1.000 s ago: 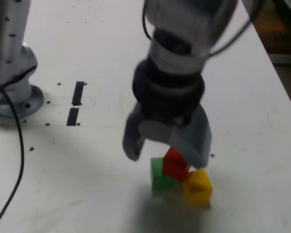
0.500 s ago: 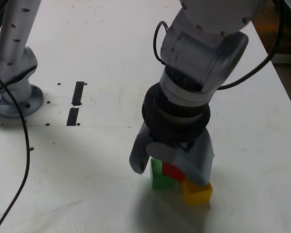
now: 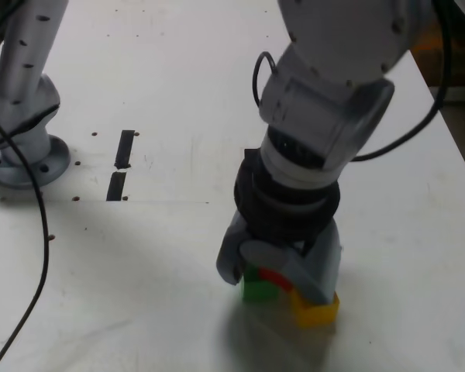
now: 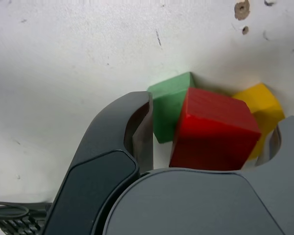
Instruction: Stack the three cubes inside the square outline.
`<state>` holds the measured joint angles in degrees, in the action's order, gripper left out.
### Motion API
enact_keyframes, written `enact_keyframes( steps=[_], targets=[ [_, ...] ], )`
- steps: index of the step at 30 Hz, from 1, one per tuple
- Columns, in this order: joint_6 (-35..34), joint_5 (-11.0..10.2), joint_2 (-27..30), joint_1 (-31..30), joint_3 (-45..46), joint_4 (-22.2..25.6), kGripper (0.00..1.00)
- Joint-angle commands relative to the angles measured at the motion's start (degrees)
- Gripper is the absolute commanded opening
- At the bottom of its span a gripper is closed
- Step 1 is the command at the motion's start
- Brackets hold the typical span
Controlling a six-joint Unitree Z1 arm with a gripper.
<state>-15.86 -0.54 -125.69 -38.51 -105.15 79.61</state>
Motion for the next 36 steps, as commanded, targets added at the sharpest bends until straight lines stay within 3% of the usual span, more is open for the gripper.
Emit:
enact_keyframes(
  steps=[1, 5, 14, 20, 24, 30, 36],
  targets=[
    [0.2, -0.9, 0.1, 0.0, -0.2, 0.1, 0.63],
    [0.1, -2.1, 0.3, 0.0, -0.5, 0.2, 0.49],
    [-0.3, -2.2, 0.7, 0.0, -0.5, 0.5, 0.41],
    [-0.3, -2.4, 2.0, 0.0, -0.8, 1.1, 0.28],
    [-0.3, -3.4, 3.8, 0.9, -1.3, 3.7, 0.26],
    [1.3, -6.4, 9.7, 7.6, 1.6, 6.2, 0.26],
    [4.6, -7.4, 10.8, 16.9, 6.9, 1.8, 0.26]
  ],
)
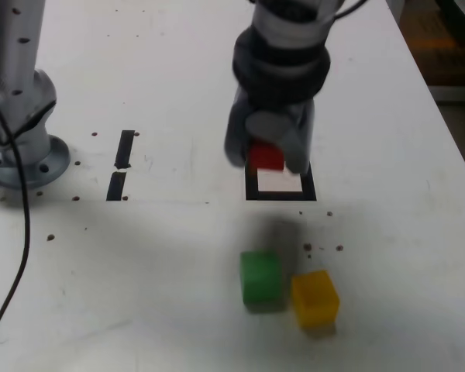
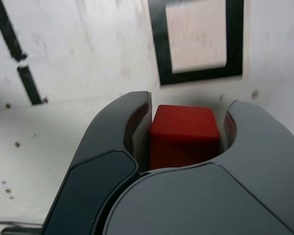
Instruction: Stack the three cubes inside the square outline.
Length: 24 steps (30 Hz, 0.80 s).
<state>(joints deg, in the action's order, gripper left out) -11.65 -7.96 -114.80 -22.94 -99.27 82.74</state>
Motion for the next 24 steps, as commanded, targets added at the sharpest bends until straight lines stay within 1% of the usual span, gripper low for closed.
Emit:
enact_keyframes(
  steps=[1, 5, 11, 16, 20, 24],
  targets=[
    [0.6, 0.1, -0.3, 2.5, 1.8, -2.6, 0.26],
    [0.9, 1.0, -0.6, 5.6, 3.8, -6.6, 0.26],
    [0.8, 2.3, -2.4, 7.1, 5.1, -8.1, 0.26],
    [1.0, 2.8, -4.5, 8.3, 7.7, -10.0, 0.26],
    [1.2, 3.5, -4.9, 9.0, 9.1, -11.9, 0.26],
    [1.3, 3.8, -5.0, 9.4, 9.3, -12.5, 0.26]
  ],
)
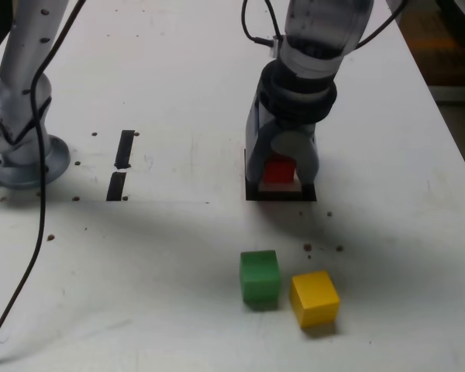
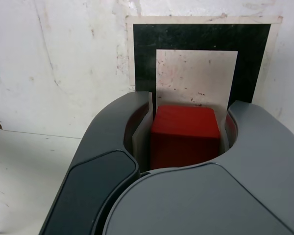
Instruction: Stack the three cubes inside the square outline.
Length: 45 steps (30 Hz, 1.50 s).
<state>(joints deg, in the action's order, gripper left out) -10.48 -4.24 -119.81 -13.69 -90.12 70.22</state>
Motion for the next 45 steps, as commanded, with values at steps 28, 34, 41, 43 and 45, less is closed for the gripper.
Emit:
enact_keyframes(
  steps=[28, 34, 41, 43, 45],
  targets=[
    [3.4, 2.9, -1.6, 3.6, 3.1, -3.6, 0.87],
    [2.8, 2.0, 0.8, 3.6, 2.7, -1.7, 1.0],
    [-0.9, 0.6, 6.2, 2.0, -3.7, 10.1, 1.0],
    [-3.5, 0.4, 7.8, 0.4, -6.5, 13.3, 1.0],
    [-6.9, 0.4, 9.1, -2.0, -9.3, 15.2, 1.0]
  ],
)
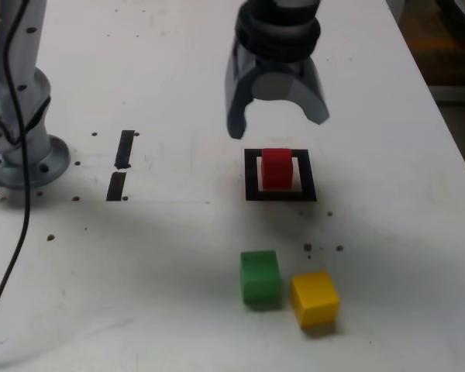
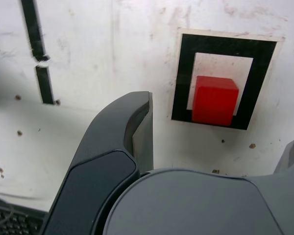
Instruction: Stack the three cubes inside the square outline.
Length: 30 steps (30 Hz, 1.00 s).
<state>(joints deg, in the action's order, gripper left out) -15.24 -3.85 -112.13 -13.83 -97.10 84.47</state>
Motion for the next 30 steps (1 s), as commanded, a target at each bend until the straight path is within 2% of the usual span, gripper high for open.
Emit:
enact_keyframes(
  steps=[1, 7, 11, 14, 18, 22, 30],
  targets=[
    [-4.1, 0.0, 1.9, -3.3, -3.7, 1.6, 1.0],
    [-17.9, 0.2, 0.4, -14.6, -13.9, 4.0, 1.0],
    [-26.4, 1.6, -5.3, -21.4, -23.3, 6.3, 1.0],
    [-32.3, 3.7, -11.5, -25.0, -30.7, 7.3, 1.0],
    [-38.5, 6.2, -16.9, -27.3, -35.1, 7.5, 1.0],
    [-42.5, 7.9, -18.6, -28.1, -35.2, 8.1, 1.0],
    [-43.9, 9.9, -20.3, -26.9, -31.7, 7.8, 0.99]
  ],
)
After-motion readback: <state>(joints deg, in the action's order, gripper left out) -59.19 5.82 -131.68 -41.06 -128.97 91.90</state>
